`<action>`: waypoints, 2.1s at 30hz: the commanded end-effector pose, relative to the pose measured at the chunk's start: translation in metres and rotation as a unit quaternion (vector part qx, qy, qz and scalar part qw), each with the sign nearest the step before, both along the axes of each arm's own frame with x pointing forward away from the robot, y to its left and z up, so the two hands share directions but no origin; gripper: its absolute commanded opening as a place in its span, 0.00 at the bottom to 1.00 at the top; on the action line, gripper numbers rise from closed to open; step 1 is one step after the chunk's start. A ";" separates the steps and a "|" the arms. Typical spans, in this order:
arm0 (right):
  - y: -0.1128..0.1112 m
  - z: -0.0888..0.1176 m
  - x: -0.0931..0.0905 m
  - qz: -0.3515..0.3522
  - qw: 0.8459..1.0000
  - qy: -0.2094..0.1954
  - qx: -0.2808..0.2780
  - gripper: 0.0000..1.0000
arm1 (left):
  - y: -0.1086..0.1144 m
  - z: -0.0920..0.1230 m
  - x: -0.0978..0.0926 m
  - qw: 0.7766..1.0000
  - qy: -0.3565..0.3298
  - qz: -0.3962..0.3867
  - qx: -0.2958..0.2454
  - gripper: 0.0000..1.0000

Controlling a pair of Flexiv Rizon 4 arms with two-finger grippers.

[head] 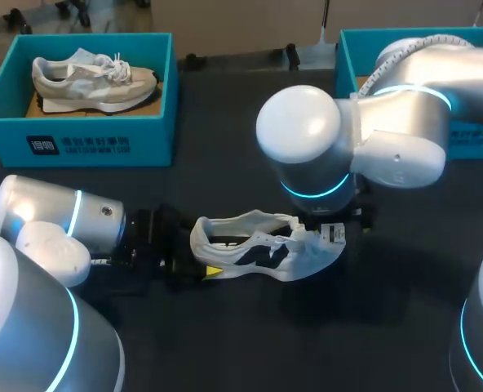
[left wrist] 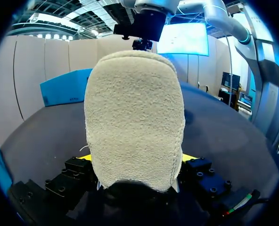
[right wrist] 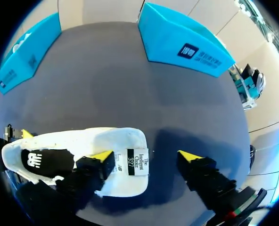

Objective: Take the shoe out of the shoebox, open the shoe tongue, remove and reinsert the insole, then place the shoe into the shoebox

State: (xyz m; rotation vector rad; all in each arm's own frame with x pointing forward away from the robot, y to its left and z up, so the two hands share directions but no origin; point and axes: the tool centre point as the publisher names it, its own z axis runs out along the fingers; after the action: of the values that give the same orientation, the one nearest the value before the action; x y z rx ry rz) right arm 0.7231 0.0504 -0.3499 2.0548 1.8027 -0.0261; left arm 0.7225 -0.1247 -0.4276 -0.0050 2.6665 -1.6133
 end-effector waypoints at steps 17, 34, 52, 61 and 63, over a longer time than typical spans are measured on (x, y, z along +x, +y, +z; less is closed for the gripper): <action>0.023 0.085 0.014 0.084 0.993 -0.033 -0.080 1.00 | -0.002 -0.005 0.000 1.000 0.000 0.001 0.002 0.00; 0.104 0.152 0.017 0.307 0.948 -0.068 -0.054 1.00 | -0.002 -0.005 0.000 1.000 0.000 0.001 0.002 0.00; 0.176 0.126 0.008 0.627 0.765 0.095 -0.112 0.25 | -0.002 -0.005 0.000 1.000 0.000 0.001 0.002 0.00; 0.174 0.100 -0.001 0.627 0.747 0.162 -0.153 0.00 | -0.002 -0.005 0.000 1.000 0.000 0.001 0.002 0.00; 0.174 0.100 -0.001 0.627 0.747 0.162 -0.153 0.00 | -0.002 -0.005 0.000 1.000 0.000 0.001 0.002 0.00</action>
State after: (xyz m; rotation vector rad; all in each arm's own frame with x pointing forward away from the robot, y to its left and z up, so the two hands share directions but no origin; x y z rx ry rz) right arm 0.7173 0.2134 -0.2515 0.4146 2.7409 -0.1440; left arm 0.7225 -0.1248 -0.4275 -0.0050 2.6665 -1.6133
